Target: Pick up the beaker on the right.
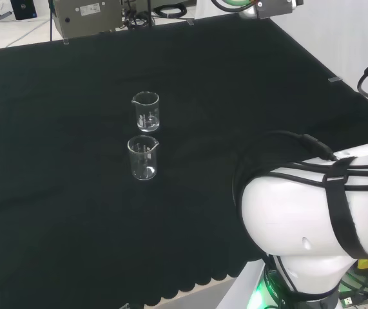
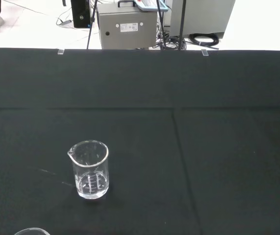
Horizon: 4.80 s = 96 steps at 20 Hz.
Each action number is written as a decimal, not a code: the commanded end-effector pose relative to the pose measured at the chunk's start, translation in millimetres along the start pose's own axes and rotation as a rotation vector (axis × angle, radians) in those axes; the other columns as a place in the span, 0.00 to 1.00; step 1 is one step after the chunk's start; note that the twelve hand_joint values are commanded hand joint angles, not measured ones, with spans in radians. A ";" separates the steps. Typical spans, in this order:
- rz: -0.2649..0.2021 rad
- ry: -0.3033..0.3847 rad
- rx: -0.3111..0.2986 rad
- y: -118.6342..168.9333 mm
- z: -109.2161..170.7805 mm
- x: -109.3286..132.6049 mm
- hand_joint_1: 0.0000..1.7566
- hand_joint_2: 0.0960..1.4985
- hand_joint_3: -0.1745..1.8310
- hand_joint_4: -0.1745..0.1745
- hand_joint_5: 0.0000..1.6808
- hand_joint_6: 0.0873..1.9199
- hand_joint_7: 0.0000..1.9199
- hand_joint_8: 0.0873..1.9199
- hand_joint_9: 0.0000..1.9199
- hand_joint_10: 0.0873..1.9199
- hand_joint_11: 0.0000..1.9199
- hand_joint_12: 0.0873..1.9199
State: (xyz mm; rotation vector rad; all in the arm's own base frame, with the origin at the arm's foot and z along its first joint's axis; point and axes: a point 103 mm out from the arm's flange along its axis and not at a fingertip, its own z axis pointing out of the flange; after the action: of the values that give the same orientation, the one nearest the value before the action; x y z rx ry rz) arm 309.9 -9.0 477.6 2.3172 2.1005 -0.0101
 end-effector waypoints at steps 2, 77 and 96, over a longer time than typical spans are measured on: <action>-0.002 0.026 0.040 14.2 35.8 -2.4 0.21 0.73 0.26 0.55 0.23 0.00 0.14 0.25 0.23 0.28 0.12 0.68; -0.326 0.449 0.159 222.3 374.6 20.3 0.44 0.34 0.39 0.43 0.22 0.00 0.15 0.31 0.23 0.29 0.11 0.69; -0.403 0.768 0.162 237.6 418.1 45.9 0.45 0.30 0.37 0.45 0.16 0.00 0.12 0.31 0.20 0.28 0.08 0.69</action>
State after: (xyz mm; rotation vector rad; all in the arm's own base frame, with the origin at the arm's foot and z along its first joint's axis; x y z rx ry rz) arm 548.3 -1.8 67.1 2.1421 2.9424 0.7564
